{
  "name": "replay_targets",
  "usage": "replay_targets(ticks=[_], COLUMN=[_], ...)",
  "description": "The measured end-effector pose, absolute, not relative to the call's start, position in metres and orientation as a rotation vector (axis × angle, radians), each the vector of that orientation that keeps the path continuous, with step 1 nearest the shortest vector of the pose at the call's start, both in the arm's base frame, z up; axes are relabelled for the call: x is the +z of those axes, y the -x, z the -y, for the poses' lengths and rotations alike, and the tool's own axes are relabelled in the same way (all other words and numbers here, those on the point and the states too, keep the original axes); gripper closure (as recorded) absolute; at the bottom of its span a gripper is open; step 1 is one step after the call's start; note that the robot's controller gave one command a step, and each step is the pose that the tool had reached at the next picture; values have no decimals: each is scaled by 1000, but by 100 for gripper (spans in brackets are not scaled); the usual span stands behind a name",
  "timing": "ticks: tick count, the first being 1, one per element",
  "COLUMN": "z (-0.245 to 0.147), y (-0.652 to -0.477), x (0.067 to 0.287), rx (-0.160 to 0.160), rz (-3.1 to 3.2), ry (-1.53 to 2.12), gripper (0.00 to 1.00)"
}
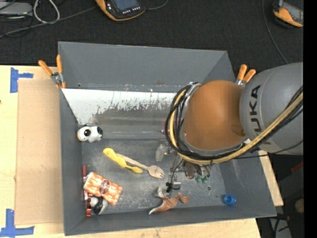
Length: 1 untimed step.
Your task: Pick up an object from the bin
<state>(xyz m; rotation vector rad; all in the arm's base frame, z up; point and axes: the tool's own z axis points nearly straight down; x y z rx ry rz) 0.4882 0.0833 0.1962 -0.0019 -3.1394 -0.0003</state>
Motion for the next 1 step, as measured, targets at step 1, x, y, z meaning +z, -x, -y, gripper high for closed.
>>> replay_targets(ticks=[1], z=[-57], y=[-482], x=[139], rx=[-2], rz=[3120], ry=[-392], gripper=[0])
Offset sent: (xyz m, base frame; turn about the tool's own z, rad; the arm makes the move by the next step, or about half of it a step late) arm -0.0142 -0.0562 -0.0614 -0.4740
